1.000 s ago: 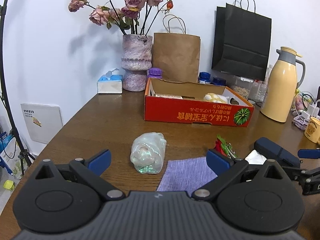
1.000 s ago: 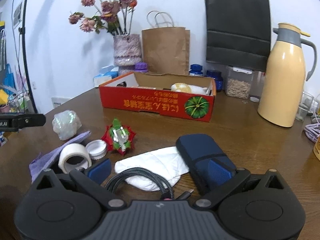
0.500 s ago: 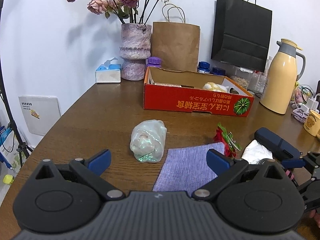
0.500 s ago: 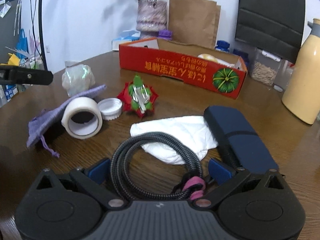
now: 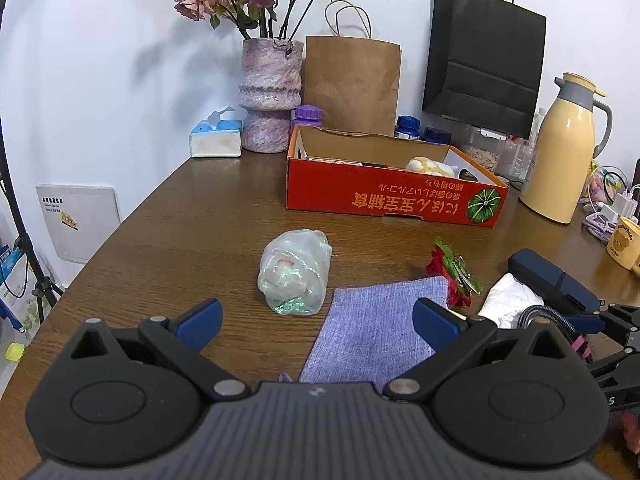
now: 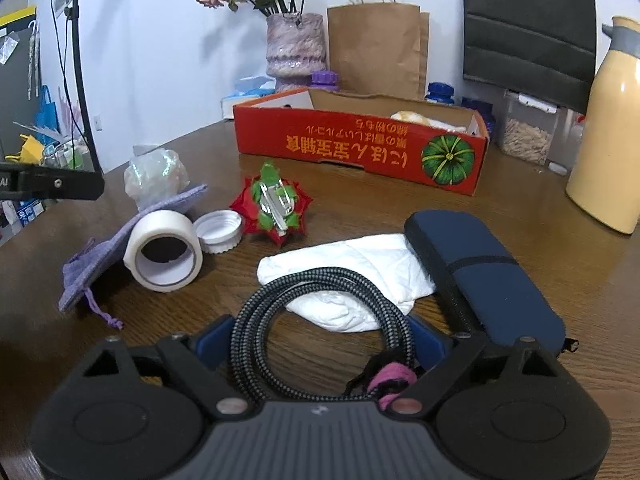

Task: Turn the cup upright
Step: 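Move the right gripper to the black cable while the left approaches the purple bag, then grasp the purple cloth bag with the left gripper while the right grips the black cable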

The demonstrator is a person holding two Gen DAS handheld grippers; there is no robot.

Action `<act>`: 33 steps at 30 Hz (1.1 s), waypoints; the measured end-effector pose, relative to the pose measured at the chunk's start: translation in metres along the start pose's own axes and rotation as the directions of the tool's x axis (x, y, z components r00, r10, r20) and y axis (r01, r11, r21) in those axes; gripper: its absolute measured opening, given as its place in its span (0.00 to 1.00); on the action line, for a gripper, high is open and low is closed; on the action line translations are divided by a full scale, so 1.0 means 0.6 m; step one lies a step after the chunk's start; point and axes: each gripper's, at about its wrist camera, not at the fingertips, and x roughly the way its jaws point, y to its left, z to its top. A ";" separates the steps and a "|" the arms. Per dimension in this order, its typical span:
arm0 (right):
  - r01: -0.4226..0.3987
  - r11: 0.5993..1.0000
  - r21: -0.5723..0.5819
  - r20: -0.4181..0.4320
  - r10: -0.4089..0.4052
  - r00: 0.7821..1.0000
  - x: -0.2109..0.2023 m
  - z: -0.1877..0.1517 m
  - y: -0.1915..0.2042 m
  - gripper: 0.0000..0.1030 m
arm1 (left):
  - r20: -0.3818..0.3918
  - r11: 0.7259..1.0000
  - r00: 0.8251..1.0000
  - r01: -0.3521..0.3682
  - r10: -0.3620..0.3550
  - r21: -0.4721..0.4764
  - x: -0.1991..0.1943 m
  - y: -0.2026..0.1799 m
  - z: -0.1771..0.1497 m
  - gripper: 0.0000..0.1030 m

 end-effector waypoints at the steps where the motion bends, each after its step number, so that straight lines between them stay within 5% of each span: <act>1: 0.006 1.000 -0.001 0.010 -0.006 1.000 -0.003 0.000 0.000 0.87 | -0.001 1.000 1.000 0.000 0.000 -0.001 0.000 0.000 0.000 1.00; 10: 0.084 0.996 0.007 0.132 -0.084 0.988 -0.035 -0.002 0.001 0.87 | -0.053 0.999 0.997 0.047 -0.047 -0.012 0.012 0.000 -0.005 1.00; 19: 0.093 0.996 0.007 0.146 -0.093 0.985 -0.038 -0.002 0.003 0.87 | -0.137 0.992 0.983 0.128 -0.126 0.009 0.031 -0.009 -0.023 1.00; 33: 0.092 0.996 0.007 0.145 -0.092 0.985 -0.037 -0.002 0.003 0.87 | -0.173 0.998 0.984 0.045 -0.036 0.047 0.067 -0.014 -0.047 1.00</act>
